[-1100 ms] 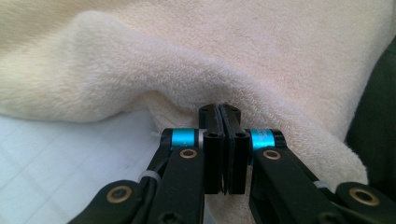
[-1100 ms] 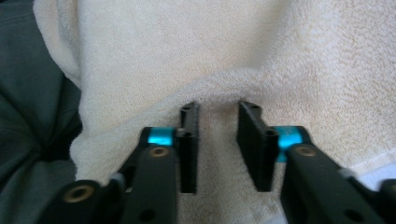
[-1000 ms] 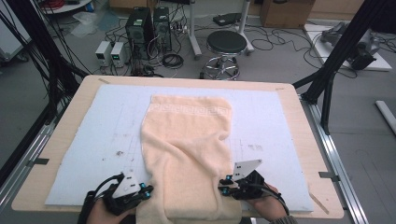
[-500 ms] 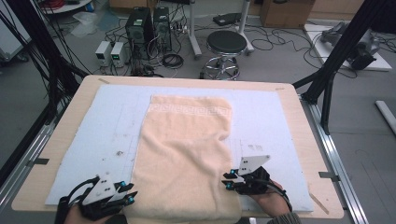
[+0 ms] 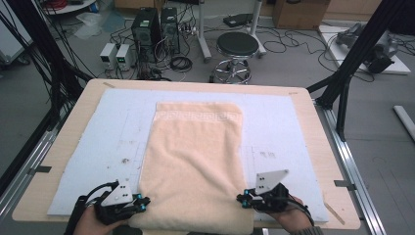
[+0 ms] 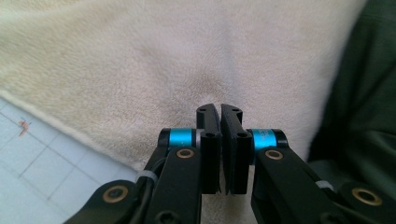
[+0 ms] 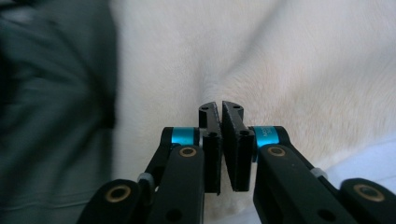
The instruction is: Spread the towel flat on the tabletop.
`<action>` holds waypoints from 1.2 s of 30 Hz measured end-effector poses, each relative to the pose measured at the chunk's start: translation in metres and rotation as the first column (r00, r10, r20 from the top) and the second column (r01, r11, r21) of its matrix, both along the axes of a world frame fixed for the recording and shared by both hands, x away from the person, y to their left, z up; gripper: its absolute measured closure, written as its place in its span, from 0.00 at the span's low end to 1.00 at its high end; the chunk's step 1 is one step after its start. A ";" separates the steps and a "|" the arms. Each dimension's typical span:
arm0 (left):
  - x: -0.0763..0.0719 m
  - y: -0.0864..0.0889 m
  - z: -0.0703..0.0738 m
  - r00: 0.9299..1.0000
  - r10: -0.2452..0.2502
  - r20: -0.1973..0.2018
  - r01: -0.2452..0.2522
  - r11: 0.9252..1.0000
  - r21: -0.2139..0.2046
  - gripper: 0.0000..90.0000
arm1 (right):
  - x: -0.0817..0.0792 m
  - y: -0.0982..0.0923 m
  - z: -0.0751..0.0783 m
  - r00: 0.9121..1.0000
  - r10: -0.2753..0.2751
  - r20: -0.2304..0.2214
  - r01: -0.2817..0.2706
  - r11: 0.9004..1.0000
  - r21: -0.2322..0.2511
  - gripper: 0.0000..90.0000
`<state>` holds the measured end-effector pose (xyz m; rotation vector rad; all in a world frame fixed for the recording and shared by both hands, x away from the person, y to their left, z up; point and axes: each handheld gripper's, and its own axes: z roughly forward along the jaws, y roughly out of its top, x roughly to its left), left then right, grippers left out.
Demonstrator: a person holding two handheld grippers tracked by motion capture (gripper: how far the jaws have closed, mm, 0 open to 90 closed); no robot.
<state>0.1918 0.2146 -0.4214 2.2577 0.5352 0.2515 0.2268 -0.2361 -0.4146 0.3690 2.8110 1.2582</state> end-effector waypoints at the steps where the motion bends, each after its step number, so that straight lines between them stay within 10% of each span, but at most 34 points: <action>1: -0.003 0.003 0.002 1.000 -0.002 0.005 0.002 1.000 -0.008 0.96 | -0.004 -0.002 0.002 1.000 0.015 0.004 -0.015 1.000 0.011 0.93; 12: 0.033 0.000 -0.008 1.000 0.010 -0.010 -0.010 1.000 -0.001 0.67 | 0.036 0.001 -0.012 0.992 -0.121 0.037 0.123 0.992 -0.041 0.69; 17: 0.040 -0.002 -0.015 0.999 -0.033 -0.017 0.033 0.999 0.002 0.79 | 0.047 0.010 -0.021 0.994 -0.112 0.003 0.112 0.991 -0.076 0.69; 21: 0.039 0.000 -0.014 0.999 -0.046 -0.020 0.046 0.999 0.001 0.95 | 0.048 0.010 -0.023 0.997 -0.080 -0.012 0.079 0.996 -0.052 0.95; 28: 0.018 0.020 -0.004 0.995 -0.091 -0.039 0.090 0.995 -0.029 0.95 | 0.032 0.009 -0.009 0.999 -0.005 -0.038 0.006 1.000 0.025 0.91; 36: 0.035 0.020 0.002 0.999 -0.046 0.024 0.047 0.997 -0.062 0.79 | 0.057 0.007 -0.008 0.992 -0.124 -0.014 0.124 0.991 0.040 0.76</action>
